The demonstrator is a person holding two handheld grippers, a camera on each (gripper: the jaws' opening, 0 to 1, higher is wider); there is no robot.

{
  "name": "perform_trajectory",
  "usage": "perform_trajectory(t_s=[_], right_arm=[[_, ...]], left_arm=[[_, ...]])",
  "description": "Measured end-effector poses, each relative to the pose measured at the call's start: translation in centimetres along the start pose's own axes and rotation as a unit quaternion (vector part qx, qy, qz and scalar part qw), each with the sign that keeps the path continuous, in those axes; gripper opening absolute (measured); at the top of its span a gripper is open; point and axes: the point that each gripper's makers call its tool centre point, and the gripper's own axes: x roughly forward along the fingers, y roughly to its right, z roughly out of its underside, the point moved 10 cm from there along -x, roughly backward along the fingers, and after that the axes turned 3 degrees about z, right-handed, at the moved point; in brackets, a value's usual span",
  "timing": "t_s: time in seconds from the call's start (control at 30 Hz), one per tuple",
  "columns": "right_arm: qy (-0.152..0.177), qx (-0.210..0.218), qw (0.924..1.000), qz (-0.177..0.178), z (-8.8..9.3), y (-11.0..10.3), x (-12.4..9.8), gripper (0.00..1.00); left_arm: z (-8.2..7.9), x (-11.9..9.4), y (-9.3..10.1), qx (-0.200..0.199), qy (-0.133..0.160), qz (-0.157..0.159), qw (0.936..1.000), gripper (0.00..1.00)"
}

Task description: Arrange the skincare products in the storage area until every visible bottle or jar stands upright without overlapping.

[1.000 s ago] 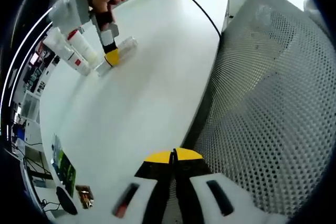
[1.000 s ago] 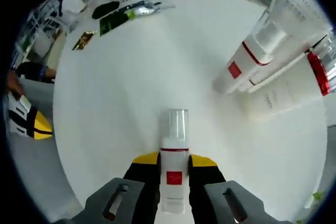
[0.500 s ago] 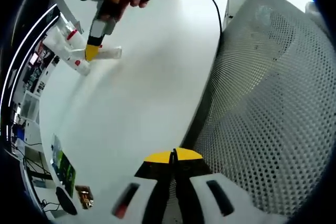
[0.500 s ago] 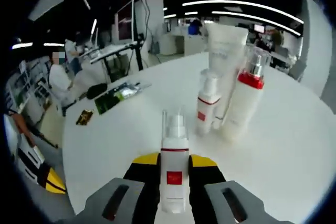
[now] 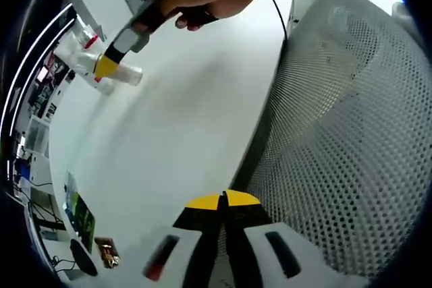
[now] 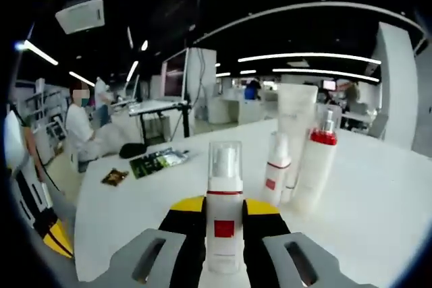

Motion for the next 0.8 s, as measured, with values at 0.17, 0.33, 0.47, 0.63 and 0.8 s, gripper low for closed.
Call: perform_trajectory(t_s=[0.17, 0.33, 0.47, 0.63, 0.8], right_arm=[[-0.003, 0.027, 0.9996, 0.006, 0.2, 0.5, -0.3, 0.15], [0.041, 0.115, 0.9924, -0.010, -1.9, -0.5, -0.9, 0.15], [0.059, 0.177, 0.9822, -0.023, -2.8, -2.7, -2.4, 0.15], [0.064, 0.199, 0.9763, -0.057, -3.2, -6.6, -4.8, 0.15], [0.060, 0.191, 0.9761, -0.084, -3.8, -9.3, -6.1, 0.15]], left_arm=[[0.0, 0.1, 0.0, 0.000, 0.000, 0.001, 1.0000, 0.01], [-1.0, -0.8, -1.0, -0.055, 0.080, -0.020, 0.9951, 0.01], [-1.1, -1.6, -2.6, -0.137, 0.118, -0.052, 0.9821, 0.01], [-1.3, -2.4, -3.9, -0.208, 0.166, -0.066, 0.9616, 0.18], [-1.9, -3.3, -4.3, -0.225, 0.227, -0.079, 0.9442, 0.33]])
